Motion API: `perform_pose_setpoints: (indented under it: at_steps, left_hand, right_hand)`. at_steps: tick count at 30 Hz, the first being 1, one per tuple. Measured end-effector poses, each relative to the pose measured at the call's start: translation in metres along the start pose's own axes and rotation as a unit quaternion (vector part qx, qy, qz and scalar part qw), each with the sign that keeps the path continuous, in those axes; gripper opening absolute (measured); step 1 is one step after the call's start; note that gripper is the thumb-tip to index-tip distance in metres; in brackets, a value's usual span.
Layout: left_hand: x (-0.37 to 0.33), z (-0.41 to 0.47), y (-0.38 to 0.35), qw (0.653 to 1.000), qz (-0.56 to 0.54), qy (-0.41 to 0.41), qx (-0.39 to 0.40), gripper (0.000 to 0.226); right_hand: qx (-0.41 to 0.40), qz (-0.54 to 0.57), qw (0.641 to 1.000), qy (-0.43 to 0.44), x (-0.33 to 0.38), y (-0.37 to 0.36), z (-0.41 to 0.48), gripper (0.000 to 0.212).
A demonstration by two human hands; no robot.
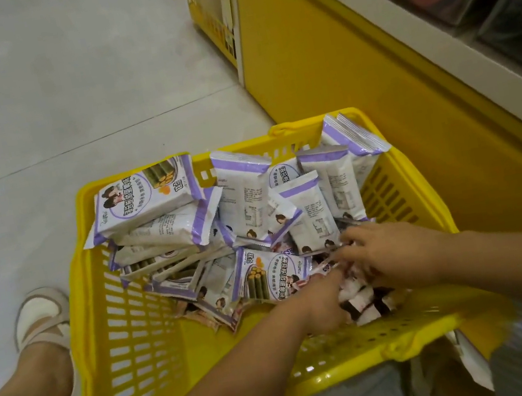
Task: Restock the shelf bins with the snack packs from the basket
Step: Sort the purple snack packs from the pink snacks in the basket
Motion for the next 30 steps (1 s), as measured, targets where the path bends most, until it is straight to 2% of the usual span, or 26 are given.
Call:
perform_pose_setpoints:
  at_steps: [4, 7, 9, 11, 14, 17, 19, 22, 24, 27, 30]
  left_hand:
    - [-0.001, -0.009, 0.004, 0.997, -0.061, -0.023, 0.045, 0.066]
    - [0.016, -0.023, 0.017, 0.996, -0.061, 0.015, 0.064, 0.058]
    - [0.044, -0.036, 0.031, 0.995, 0.011, 0.060, 0.078, 0.042]
    - [0.079, -0.057, 0.038, 0.977, 0.122, 0.110, 0.133, 0.030]
    - [0.130, -0.083, 0.045, 0.935, 0.246, 0.193, 0.169, 0.035]
    - [0.157, -0.082, 0.052, 0.927, 0.266, 0.240, 0.108, 0.043]
    - [0.160, -0.077, 0.056, 0.930, 0.265, 0.250, 0.057, 0.044]
    - [0.161, -0.073, 0.057, 0.928, 0.269, 0.256, 0.024, 0.050]
    - [0.167, -0.073, 0.052, 0.928, 0.261, 0.265, 0.016, 0.061]
    - [0.176, -0.076, 0.042, 0.929, 0.193, 0.314, 0.017, 0.079]
    - [0.181, -0.074, 0.040, 0.928, 0.171, 0.331, 0.017, 0.085]
  right_hand:
    - [0.078, -0.016, 0.996, 0.044, -0.001, -0.021, -0.006, 0.063]
    - [0.102, -0.033, 0.993, 0.049, -0.001, -0.029, -0.009, 0.065]
    - [0.102, -0.052, 0.992, 0.054, 0.003, -0.026, -0.003, 0.066]
    - [0.086, -0.079, 0.991, 0.062, 0.010, -0.018, 0.007, 0.066]
    - [0.004, -0.064, 0.994, 0.090, 0.027, -0.003, 0.022, 0.060]
    - [-0.057, -0.009, 0.988, 0.144, 0.052, -0.002, 0.036, 0.048]
    - [-0.052, 0.031, 0.982, 0.181, 0.073, -0.008, 0.047, 0.042]
    - [-0.012, 0.087, 0.975, 0.205, 0.101, -0.021, 0.065, 0.038]
    - [0.031, 0.127, 0.974, 0.188, 0.114, -0.031, 0.077, 0.042]
    - [0.084, 0.161, 0.972, 0.147, 0.123, -0.045, 0.085, 0.051]
    - [0.067, 0.132, 0.980, 0.129, 0.126, -0.052, 0.082, 0.052]
Point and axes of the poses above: each hand's wrist, its own z-axis towards the middle knuckle, its own y-axis out of the back of the hand, x = y × z, the point moved 5 cm from there along z, towards the middle knuckle, and after that the axes turned 11 degrees about -x, right-handed, at the moved point
